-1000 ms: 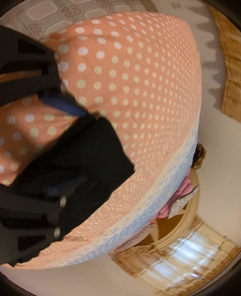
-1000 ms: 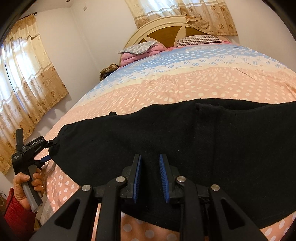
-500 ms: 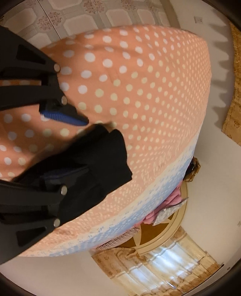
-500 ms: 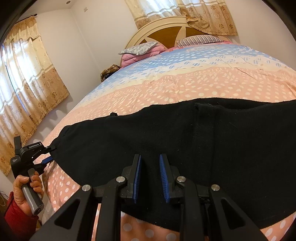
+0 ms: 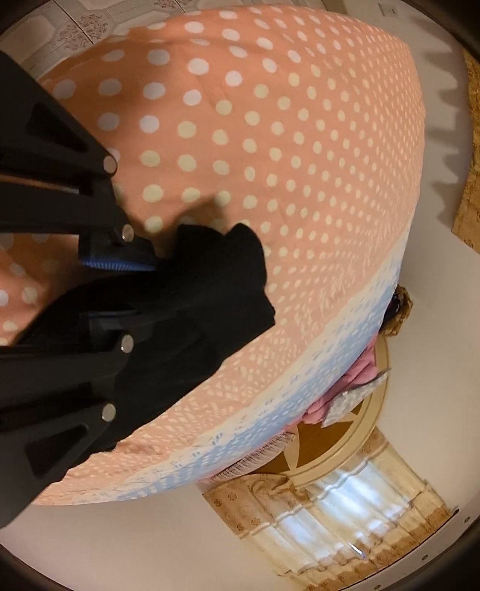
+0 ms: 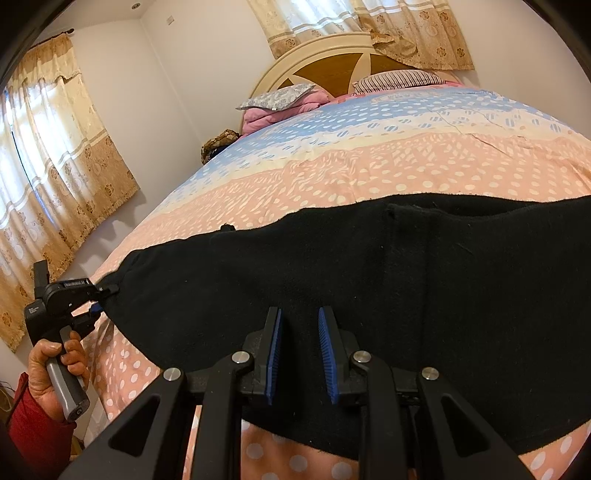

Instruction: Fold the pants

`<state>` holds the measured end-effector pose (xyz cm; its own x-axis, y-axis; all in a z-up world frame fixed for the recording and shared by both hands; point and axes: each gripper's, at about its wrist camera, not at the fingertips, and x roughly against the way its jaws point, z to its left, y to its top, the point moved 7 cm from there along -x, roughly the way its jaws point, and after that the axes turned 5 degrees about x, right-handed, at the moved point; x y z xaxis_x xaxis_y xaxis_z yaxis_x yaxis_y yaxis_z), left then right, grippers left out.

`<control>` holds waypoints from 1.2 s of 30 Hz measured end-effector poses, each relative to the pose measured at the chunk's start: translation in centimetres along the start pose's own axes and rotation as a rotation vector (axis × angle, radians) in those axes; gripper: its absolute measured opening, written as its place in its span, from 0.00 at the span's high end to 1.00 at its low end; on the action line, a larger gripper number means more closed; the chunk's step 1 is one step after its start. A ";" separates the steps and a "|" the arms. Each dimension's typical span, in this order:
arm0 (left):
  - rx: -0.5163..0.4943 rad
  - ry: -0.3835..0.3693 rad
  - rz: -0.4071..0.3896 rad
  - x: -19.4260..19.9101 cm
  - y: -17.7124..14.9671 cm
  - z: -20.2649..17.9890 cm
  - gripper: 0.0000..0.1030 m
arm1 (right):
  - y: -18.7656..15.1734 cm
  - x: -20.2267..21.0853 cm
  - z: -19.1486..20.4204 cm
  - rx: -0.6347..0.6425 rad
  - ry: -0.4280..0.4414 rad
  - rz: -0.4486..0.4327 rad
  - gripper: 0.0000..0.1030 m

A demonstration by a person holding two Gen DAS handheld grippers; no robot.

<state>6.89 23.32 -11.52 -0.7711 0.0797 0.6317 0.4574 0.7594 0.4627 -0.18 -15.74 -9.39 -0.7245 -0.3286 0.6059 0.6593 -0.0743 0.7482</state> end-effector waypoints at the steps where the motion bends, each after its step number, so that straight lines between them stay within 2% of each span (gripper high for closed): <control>1: -0.013 0.000 -0.003 0.0 0.0 -0.1 0.85 | 0.0 0.0 0.0 0.002 -0.002 -0.001 0.79; 4: -0.065 0.019 -0.010 0.1 0.2 -0.9 0.87 | 0.0 0.0 0.0 0.005 -0.001 0.003 0.79; 6: -0.117 -0.008 -0.026 0.9 0.5 -2.4 0.87 | 0.2 0.3 -0.1 -0.010 0.020 0.013 0.79; 9: -0.256 -0.048 -0.076 2.4 0.6 -6.0 0.87 | 0.9 1.9 -1.0 -0.092 0.083 -0.030 0.79; 14: -0.521 -0.184 -0.116 4.8 -2.6 -14.2 0.87 | 2.5 5.1 -4.1 -0.166 0.056 -0.105 0.79; 18: -0.701 -0.339 -0.091 6.1 -7.5 -20.6 0.87 | 3.1 8.3 -8.0 -0.272 0.030 -0.162 0.79; 21: -0.831 -0.463 -0.039 6.7 -12.8 -25.1 0.87 | 3.1 10.3 -10.4 -0.308 -0.013 -0.188 0.79; 25: -0.981 -0.560 0.026 7.0 -19.7 -28.4 0.87 | 2.4 12.7 -13.5 -0.379 -0.046 -0.215 0.79; 29: -1.088 -0.565 0.116 5.5 -25.7 -28.6 0.87 | 1.4 13.5 -14.8 -0.414 -0.029 -0.212 0.79; 31: -1.136 -0.549 0.133 5.3 -27.7 -27.6 0.88 | 1.0 13.4 -14.9 -0.426 -0.008 -0.201 0.78; 36: -1.199 -0.504 0.139 3.9 -29.9 -26.6 0.87 | 0.3 12.8 -15.3 -0.493 0.088 -0.172 0.78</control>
<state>2.00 -16.24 -6.39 -0.6461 0.5404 0.5391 0.4524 -0.2977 0.8406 -6.22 -34.38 -5.58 -0.8247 -0.3489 0.4452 0.5643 -0.5609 0.6058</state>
